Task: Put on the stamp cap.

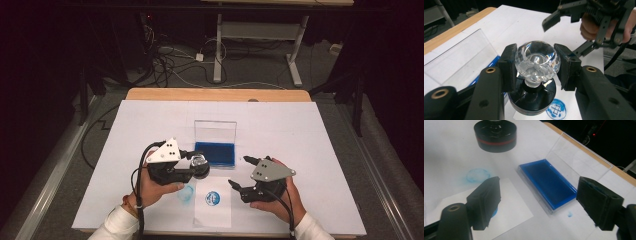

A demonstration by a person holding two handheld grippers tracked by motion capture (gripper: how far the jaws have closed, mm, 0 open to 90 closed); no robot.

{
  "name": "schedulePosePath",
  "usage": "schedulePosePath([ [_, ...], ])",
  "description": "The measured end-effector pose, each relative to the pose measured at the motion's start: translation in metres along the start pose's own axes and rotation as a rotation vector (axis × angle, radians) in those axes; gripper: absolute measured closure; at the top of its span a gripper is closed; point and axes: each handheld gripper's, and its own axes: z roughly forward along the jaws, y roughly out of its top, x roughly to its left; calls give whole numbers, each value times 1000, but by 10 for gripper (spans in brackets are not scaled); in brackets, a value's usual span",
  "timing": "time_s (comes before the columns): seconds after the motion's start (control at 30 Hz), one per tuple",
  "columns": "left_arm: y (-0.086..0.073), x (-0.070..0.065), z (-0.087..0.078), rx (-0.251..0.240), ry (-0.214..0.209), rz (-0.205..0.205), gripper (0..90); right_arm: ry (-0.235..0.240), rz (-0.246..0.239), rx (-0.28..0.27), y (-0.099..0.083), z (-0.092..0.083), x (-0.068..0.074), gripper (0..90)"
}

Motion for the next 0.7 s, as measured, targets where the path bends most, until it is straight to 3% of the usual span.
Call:
schedulePosePath([
  [0.7,-4,9,-8,7,49,-2,545,-100,18,-6,-22,-31,-12,223],
])
